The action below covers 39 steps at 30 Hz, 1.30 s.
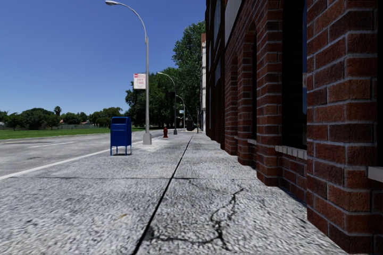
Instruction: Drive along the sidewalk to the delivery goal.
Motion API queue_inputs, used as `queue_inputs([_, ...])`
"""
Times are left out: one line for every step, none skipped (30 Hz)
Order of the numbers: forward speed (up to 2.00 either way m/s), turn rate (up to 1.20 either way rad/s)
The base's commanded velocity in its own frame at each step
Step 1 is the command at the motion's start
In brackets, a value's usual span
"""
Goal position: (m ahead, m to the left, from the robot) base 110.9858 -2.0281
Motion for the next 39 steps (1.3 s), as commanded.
queue_inputs([1.91,0.0])
queue_inputs([1.91,0.0])
queue_inputs([1.91,0.0])
queue_inputs([1.91,0.0])
queue_inputs([1.91,0.0])
queue_inputs([1.91,0.0])
queue_inputs([1.91,0.0])
queue_inputs([1.91,0.0])
queue_inputs([1.91,0.0])
queue_inputs([1.91,0.0])
queue_inputs([1.91,0.0])
queue_inputs([1.91,0.0])
queue_inputs([1.91,0.0])
queue_inputs([1.91,0.0])
queue_inputs([1.91,0.0])
queue_inputs([1.91,0.0])
queue_inputs([1.91,0.0])
queue_inputs([1.91,0.0])
queue_inputs([1.91,0.0])
queue_inputs([1.91,0.0])
queue_inputs([1.91,0.0])
queue_inputs([1.91,0.0])
queue_inputs([1.91,0.0])
queue_inputs([1.91,0.0])
queue_inputs([1.91,0.0])
queue_inputs([1.91,0.0])
queue_inputs([1.91,0.0])
queue_inputs([1.91,0.0])
queue_inputs([1.94,0.0])
queue_inputs([1.94,0.0])
queue_inputs([2.0,0.0])
queue_inputs([2.0,0.0])
queue_inputs([2.0,0.0])
queue_inputs([2.0,0.0])
queue_inputs([2.0,0.0])
queue_inputs([2.0,0.0])
queue_inputs([2.0,0.0])
queue_inputs([2.0,0.0])
queue_inputs([2.0,0.0])
